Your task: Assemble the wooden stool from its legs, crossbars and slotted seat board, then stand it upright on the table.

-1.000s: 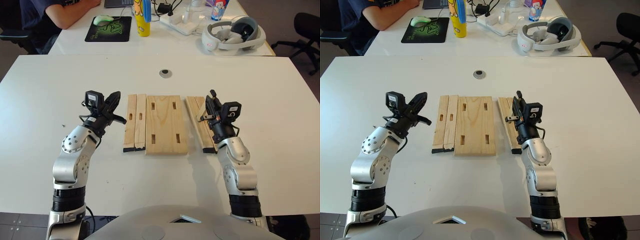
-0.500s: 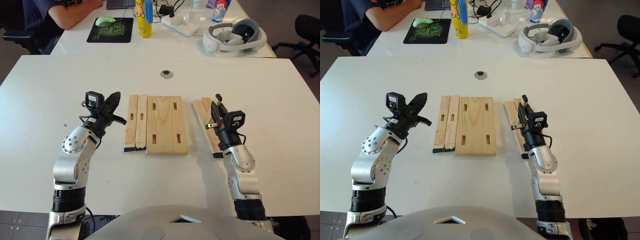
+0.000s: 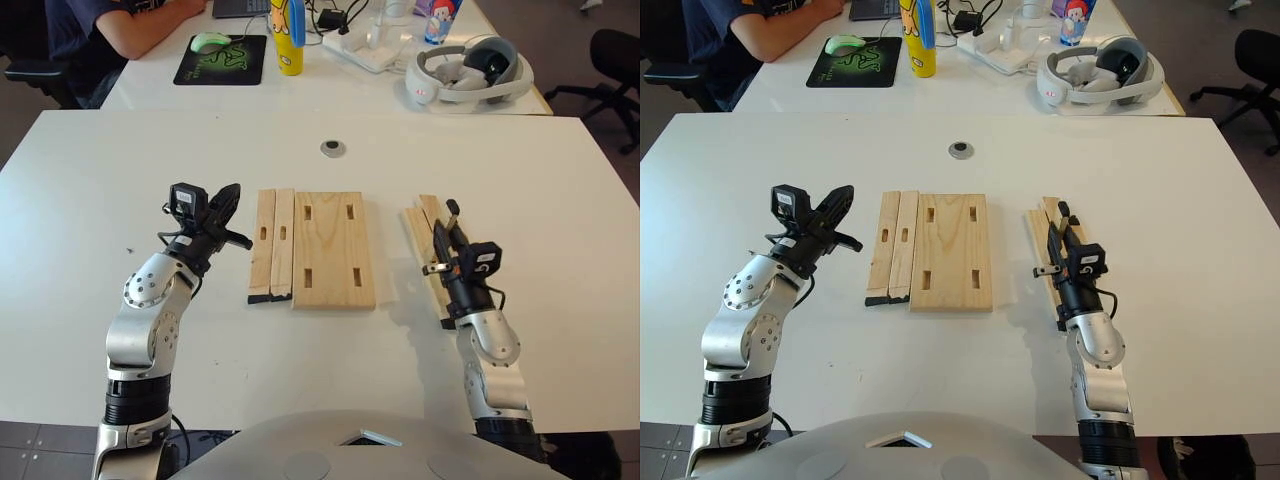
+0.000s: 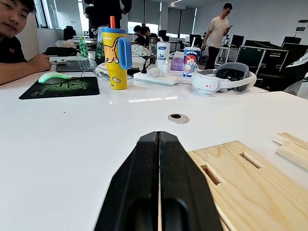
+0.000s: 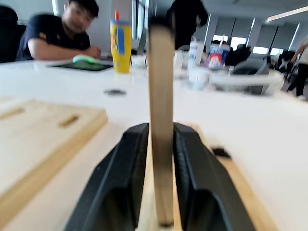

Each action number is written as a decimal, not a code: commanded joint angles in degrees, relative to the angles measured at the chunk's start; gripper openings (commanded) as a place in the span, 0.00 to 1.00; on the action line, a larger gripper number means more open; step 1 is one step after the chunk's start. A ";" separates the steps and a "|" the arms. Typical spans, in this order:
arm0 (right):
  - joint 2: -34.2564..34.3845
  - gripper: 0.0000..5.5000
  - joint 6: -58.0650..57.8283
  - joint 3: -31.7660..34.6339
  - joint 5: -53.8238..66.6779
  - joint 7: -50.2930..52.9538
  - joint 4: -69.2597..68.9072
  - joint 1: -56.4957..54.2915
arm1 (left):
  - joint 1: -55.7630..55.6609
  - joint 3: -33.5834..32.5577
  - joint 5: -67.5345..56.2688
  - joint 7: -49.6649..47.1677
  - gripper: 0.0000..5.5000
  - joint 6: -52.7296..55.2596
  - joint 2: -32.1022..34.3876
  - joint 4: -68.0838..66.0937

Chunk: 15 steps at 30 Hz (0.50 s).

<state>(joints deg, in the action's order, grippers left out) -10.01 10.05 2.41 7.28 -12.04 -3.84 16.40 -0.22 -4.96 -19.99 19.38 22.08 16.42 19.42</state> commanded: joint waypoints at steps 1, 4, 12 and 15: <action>0.53 0.26 -1.52 0.23 -0.97 1.44 -2.05 -2.39 | -0.30 -0.01 0.52 0.12 0.00 -0.05 0.38 -0.16; 0.39 0.26 -2.49 -0.05 -1.53 2.02 -4.91 -4.30 | -0.20 -0.11 0.54 -0.06 0.00 -0.07 0.32 0.00; 0.80 0.26 -10.44 0.93 -1.10 5.03 -16.61 -13.23 | 0.84 0.13 0.79 -0.80 0.00 -0.19 -0.36 0.74; 0.76 0.26 -15.25 1.92 -0.75 6.82 -21.36 -18.21 | 1.01 0.20 0.94 -0.94 0.00 -0.23 -0.57 0.89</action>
<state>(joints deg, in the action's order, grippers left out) -9.26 -1.48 3.58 5.98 -6.60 -21.73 1.36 0.29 -4.91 -19.54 18.80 21.95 16.02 19.60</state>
